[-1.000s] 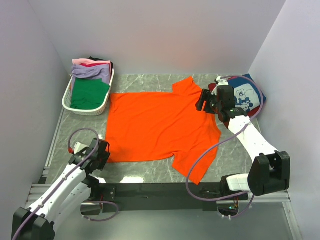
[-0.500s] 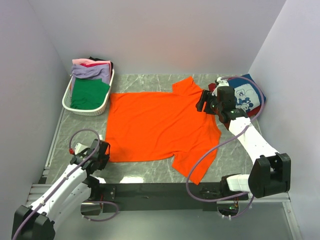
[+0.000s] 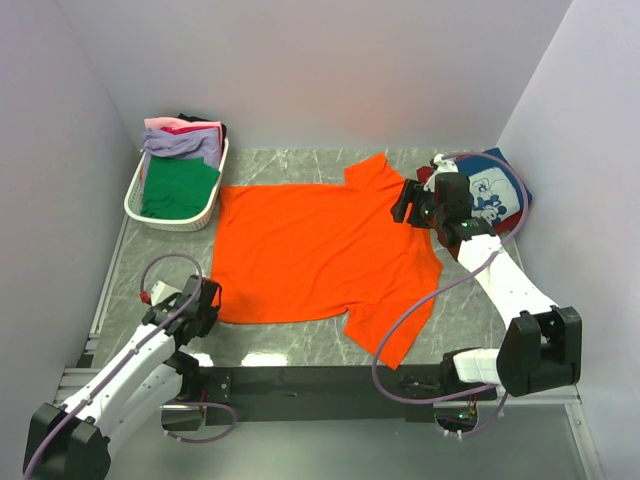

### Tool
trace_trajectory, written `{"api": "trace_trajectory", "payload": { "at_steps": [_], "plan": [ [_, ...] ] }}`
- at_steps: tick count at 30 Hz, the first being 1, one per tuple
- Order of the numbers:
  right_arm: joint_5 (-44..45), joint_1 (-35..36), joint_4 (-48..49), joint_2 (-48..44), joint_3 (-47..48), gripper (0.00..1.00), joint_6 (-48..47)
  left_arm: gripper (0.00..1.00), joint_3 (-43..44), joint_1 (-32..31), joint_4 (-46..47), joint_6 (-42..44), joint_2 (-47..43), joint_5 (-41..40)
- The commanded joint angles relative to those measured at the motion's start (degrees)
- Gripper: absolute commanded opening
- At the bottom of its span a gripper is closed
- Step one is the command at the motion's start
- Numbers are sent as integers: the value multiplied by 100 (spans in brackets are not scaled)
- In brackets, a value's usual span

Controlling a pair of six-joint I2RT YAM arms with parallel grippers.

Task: Fold and stack the t-shirts
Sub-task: Fold the tshirt

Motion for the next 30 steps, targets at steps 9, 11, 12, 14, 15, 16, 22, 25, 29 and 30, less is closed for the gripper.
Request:
{"api": "trace_trajectory", "payload": {
  "at_steps": [9,11,12,14,15,16,22,25,29,30],
  "plan": [
    [42,76,69,-223,-103,73,199,0,646,-23,538,1305,25,-791],
    [112,199,-80,-241,-103,72,199,0,602,-23,731,1506,51,-712],
    [251,382,-150,-284,-104,72,190,0,593,-23,949,1560,95,-616],
    [384,585,-370,-372,-121,72,190,0,523,-23,1161,1770,165,-519],
    [446,665,-440,-416,-191,72,234,0,506,-23,1397,1850,209,-440],
    [464,840,-571,-451,-218,71,260,0,479,-23,1522,1946,245,-404],
    [587,1630,-1475,-908,-393,70,655,0,506,-23,2303,2789,561,34],
    [543,1939,-1828,-1233,-578,68,1077,0,540,-15,2472,3071,658,359],
    [577,2641,-2180,-1629,-850,68,1806,0,637,-15,2577,3597,702,624],
    [595,3008,-2251,-1647,-946,68,2103,0,663,-6,2586,3678,719,677]
  ]
}}
